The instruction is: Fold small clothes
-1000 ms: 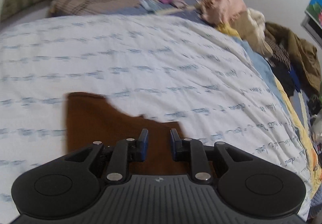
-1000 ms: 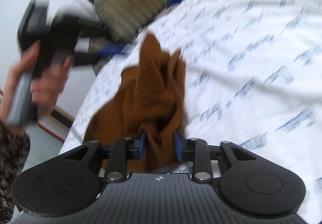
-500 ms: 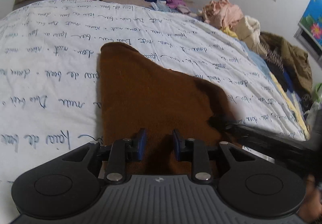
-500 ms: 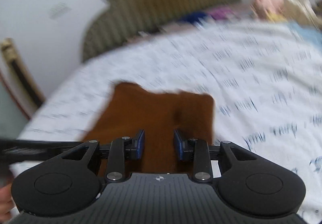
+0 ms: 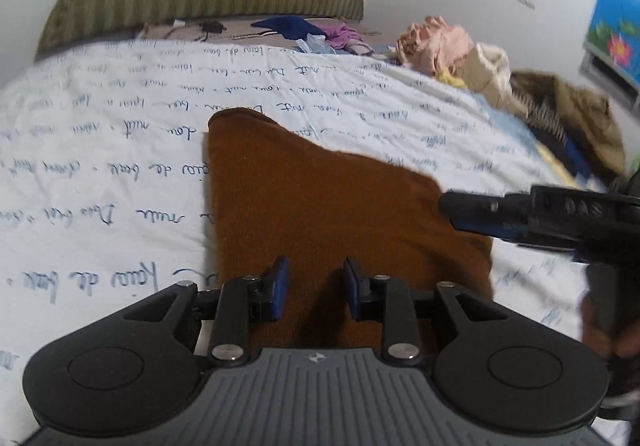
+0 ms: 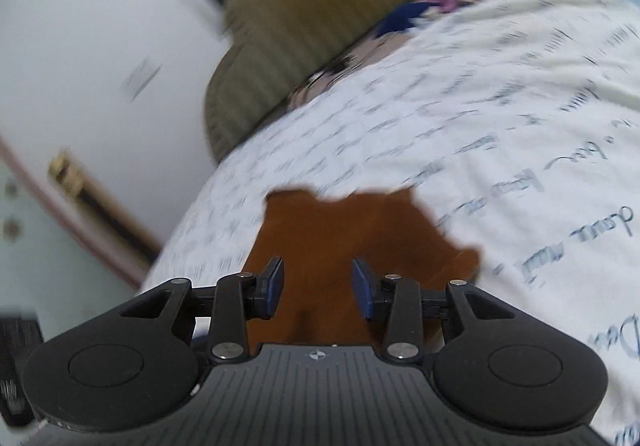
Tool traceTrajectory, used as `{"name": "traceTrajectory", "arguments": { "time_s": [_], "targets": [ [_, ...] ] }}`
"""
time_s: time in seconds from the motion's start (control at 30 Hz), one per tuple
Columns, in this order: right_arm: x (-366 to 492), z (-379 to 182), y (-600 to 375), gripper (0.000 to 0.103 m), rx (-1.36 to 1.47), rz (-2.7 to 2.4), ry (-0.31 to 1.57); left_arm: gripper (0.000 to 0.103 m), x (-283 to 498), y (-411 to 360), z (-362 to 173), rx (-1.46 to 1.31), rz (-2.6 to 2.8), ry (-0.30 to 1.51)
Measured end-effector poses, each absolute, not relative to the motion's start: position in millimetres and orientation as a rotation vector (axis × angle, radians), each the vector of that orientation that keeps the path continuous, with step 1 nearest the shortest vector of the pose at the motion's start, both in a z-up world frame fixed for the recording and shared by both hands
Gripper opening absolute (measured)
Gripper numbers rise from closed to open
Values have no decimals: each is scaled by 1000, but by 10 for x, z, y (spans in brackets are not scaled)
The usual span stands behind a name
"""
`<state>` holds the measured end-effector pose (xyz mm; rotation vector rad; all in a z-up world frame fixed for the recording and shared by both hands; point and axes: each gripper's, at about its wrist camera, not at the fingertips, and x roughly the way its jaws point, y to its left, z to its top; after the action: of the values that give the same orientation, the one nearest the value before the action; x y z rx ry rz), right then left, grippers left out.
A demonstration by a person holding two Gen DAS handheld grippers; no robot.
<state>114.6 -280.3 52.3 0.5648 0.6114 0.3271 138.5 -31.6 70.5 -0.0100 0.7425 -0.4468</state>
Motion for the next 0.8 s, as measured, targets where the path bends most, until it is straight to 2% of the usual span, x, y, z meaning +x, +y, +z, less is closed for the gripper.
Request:
{"name": "traceTrajectory", "arguments": {
  "time_s": [0.13, 0.23, 0.47, 0.57, 0.7, 0.77, 0.8],
  "targets": [
    [978, 368, -2324, 38, 314, 271, 686, 30, 1287, -513, 575, 119, -423, 732],
    [949, 327, -2220, 38, 239, 254, 662, 31, 1269, -606, 571, 158, -390, 731],
    [587, 741, -2233, 42, 268, 285, 621, 32, 1115, -472, 727, 118, -347, 746],
    [477, 594, -2151, 47, 228, 252, 664, 32, 1029, -438, 705, 112, -313, 754],
    [543, 233, -2118, 47, 238, 224, 732, 33, 905, -372, 687, 112, -281, 753],
    [499, 293, -2116, 48, 248, 213, 714, 45, 844, -318, 688, 115, -259, 743],
    [468, 346, -2113, 51, 256, 211, 704, 58, 814, -285, 689, 113, -248, 738]
  ]
}}
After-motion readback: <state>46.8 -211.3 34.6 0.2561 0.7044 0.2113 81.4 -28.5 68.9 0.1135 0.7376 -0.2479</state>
